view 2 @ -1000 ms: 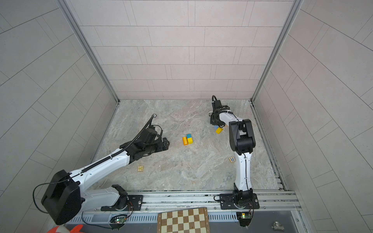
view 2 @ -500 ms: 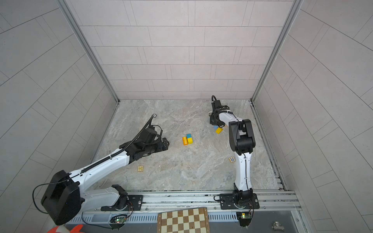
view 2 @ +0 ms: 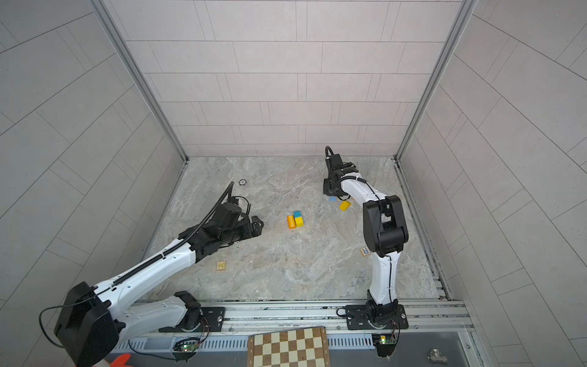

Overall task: Build the wood block tower
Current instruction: 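Lift the light blue bar and carry it to the orange block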

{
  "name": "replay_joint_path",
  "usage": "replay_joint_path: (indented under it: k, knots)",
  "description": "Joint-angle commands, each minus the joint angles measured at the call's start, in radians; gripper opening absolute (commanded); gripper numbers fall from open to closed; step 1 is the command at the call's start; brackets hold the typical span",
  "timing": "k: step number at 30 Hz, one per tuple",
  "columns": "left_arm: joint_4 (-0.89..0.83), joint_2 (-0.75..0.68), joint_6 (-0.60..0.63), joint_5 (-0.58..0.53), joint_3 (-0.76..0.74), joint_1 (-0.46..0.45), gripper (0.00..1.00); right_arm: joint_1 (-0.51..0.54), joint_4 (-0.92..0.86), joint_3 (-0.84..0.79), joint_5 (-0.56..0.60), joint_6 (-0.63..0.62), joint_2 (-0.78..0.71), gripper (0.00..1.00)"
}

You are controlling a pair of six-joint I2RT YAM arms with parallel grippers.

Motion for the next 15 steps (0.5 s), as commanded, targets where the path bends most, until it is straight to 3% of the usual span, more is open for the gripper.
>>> replay_joint_path:
  k: [1,15]
  knots:
    - [0.003,-0.035,-0.028,-0.028,-0.042,0.005,0.95,0.048,-0.079,-0.014,0.0,0.019,-0.079,0.22]
    - [-0.021,-0.081,-0.06,-0.008,-0.097,0.019,0.95,0.324,-0.151,-0.062,0.023,0.127,-0.24,0.19]
